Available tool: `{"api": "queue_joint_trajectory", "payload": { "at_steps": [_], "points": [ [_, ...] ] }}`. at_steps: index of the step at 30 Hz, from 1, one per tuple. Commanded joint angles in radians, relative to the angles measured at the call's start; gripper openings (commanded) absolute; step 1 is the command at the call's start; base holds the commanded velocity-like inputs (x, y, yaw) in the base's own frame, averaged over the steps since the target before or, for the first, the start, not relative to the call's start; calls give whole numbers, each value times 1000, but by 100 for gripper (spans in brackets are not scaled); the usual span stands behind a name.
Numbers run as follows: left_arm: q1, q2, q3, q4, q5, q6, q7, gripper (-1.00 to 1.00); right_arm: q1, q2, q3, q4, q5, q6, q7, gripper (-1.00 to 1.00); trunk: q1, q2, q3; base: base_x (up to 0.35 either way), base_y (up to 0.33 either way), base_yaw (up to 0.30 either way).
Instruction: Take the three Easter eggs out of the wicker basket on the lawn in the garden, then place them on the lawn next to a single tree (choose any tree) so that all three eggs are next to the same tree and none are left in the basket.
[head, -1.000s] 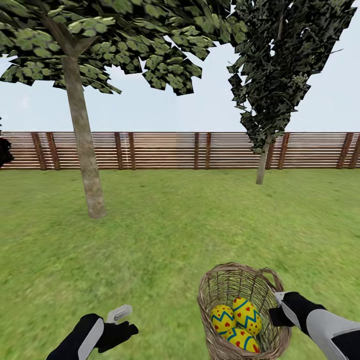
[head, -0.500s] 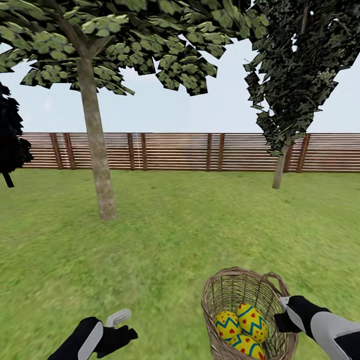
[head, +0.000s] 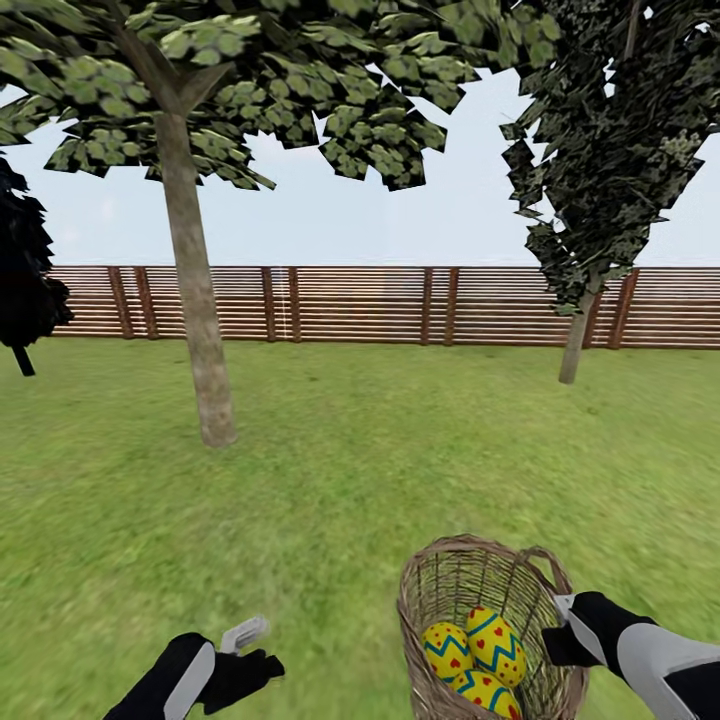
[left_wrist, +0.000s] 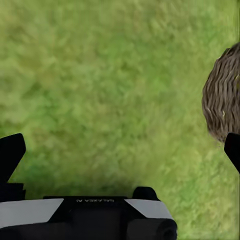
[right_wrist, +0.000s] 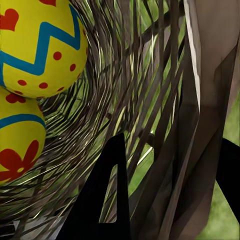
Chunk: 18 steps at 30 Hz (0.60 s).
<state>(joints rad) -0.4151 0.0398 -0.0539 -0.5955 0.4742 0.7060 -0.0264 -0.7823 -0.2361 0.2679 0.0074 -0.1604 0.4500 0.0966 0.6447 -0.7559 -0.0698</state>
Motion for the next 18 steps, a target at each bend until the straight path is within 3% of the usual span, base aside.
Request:
{"api": "queue_joint_trajectory", "payload": {
  "at_steps": [1,3,4,5,6,10,12,13,15,18],
  "points": [
    [-1,18,-1,-7,-2,3,-3,100,-1,0,5,0,-9,2,2,-100,-3,6,2,325,0,0],
    [-1,66,-1,-17,-2,13,-4,100,-1,0,5,0,-9,1,2,-100,-11,20,8,325,0,0],
    [-1,101,-1,-35,-3,25,-6,100,-1,-1,4,0,-10,1,2,-100,-15,27,11,325,0,0],
    [-1,151,0,-47,-2,57,-7,100,-2,-1,4,0,-10,1,2,-100,-18,34,14,325,0,0],
    [-1,172,0,-51,-2,79,-8,100,-2,-2,4,0,-10,1,2,-100,-22,41,17,325,0,0],
    [-1,154,-6,-40,-3,89,-11,100,-1,-14,3,13,-10,1,4,-100,-38,69,30,324,0,0],
    [-1,162,-5,-39,-2,90,-12,100,-2,-97,1,22,-15,2,12,-100,-45,83,36,303,0,0],
    [-1,168,-3,-39,-1,91,-14,100,-2,-114,2,22,-27,4,17,-100,-49,90,39,307,0,0],
    [-1,182,1,-37,4,89,-15,100,-2,-120,4,27,-39,7,43,-100,-57,104,45,322,0,0],
    [-1,180,0,-36,4,88,-16,100,-2,-131,2,28,-43,5,48,-100,-68,125,55,326,0,0]
  ]
}}
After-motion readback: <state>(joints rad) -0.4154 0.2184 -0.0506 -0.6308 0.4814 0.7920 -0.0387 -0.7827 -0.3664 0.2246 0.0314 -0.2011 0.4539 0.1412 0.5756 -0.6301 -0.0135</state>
